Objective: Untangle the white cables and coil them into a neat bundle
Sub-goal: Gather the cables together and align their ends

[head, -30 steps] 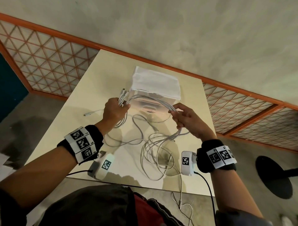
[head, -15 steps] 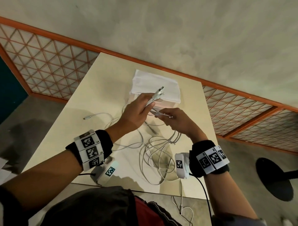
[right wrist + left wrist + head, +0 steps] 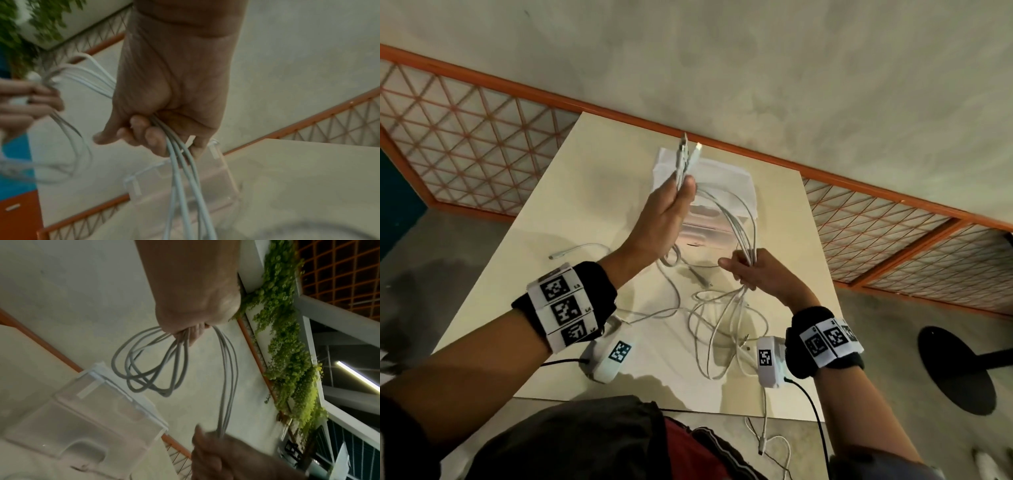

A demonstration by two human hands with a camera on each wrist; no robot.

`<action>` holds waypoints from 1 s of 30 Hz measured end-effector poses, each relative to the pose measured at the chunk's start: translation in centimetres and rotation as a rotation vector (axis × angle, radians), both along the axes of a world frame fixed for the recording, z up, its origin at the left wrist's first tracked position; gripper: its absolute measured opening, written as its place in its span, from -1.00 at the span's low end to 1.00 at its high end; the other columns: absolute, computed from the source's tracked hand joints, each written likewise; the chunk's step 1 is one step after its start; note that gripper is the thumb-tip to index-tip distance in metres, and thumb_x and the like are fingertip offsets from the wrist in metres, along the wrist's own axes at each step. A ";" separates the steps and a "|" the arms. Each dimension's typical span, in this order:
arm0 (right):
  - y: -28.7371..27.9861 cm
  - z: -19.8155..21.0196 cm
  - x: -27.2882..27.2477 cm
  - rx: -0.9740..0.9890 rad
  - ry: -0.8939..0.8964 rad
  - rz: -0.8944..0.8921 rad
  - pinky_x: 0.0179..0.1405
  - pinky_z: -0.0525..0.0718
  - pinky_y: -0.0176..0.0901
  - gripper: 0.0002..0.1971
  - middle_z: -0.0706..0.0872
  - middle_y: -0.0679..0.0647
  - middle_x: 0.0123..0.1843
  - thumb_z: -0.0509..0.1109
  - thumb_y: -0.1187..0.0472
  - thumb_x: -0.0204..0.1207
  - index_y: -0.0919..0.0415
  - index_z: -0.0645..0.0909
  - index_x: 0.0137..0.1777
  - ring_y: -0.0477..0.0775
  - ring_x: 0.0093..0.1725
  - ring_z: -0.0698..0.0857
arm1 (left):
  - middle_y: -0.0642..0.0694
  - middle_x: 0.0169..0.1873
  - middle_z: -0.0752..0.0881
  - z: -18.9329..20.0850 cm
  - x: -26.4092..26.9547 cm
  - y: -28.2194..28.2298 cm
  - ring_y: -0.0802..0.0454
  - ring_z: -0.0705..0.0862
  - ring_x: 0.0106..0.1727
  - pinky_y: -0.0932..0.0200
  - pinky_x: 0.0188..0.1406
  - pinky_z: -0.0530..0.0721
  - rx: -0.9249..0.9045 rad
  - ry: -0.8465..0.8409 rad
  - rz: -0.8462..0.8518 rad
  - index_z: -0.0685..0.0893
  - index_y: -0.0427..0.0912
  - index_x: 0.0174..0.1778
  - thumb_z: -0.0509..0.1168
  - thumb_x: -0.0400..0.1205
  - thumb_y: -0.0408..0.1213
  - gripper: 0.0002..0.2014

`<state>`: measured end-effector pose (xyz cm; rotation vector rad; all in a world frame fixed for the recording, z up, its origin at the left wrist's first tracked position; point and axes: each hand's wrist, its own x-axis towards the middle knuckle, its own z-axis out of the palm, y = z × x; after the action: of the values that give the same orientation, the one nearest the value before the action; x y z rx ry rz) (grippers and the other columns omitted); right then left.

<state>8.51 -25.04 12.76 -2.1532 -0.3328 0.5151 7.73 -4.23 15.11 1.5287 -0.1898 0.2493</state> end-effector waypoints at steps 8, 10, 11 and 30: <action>-3.2 -3.7 0.8 -0.111 -0.016 -0.228 -0.25 0.55 -0.18 -0.49 0.53 -0.08 -0.63 0.37 -0.16 0.50 0.14 0.45 -0.57 -0.02 -0.49 0.57 | 0.17 -0.61 0.27 -1.0 0.6 1.2 0.22 0.18 -0.61 0.37 -0.65 0.20 -0.043 -0.001 0.121 0.36 0.19 -0.40 0.03 0.69 -0.01 -0.70; -2.7 -2.7 0.7 0.003 -0.086 -0.308 -0.40 0.53 -0.34 -0.52 0.39 0.01 -0.55 0.27 -0.07 0.60 0.21 0.38 -0.47 -0.03 -0.50 0.45 | 0.16 -0.63 0.28 -1.6 0.6 1.4 0.21 0.20 -0.61 0.30 -0.61 0.21 0.033 0.010 0.155 0.35 0.21 -0.40 0.01 0.68 0.01 -0.70; -2.5 -2.0 0.8 0.046 -0.129 -0.338 -0.47 0.50 -0.37 -0.55 0.36 0.05 -0.53 0.23 0.00 0.65 0.22 0.36 -0.44 -0.02 -0.50 0.42 | 0.14 -0.62 0.28 -1.9 0.5 1.4 0.21 0.21 -0.61 0.25 -0.58 0.22 0.085 0.011 0.173 0.33 0.17 -0.37 -0.01 0.69 -0.01 -0.71; -3.1 1.5 5.0 -0.222 -0.535 -0.171 -0.52 0.32 -0.40 -0.69 0.55 -0.01 -0.51 0.60 0.10 0.34 0.21 0.54 -0.38 -0.05 -0.46 0.47 | -0.29 -0.33 0.61 -6.9 0.3 2.3 -0.28 0.57 -0.19 0.12 -0.25 0.29 0.597 0.321 0.278 0.50 -0.35 -0.21 0.06 0.73 -0.22 -0.70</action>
<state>13.56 -28.16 14.28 -2.4893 -0.3897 -0.1389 8.04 -1.94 8.20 2.1658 0.2277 0.1682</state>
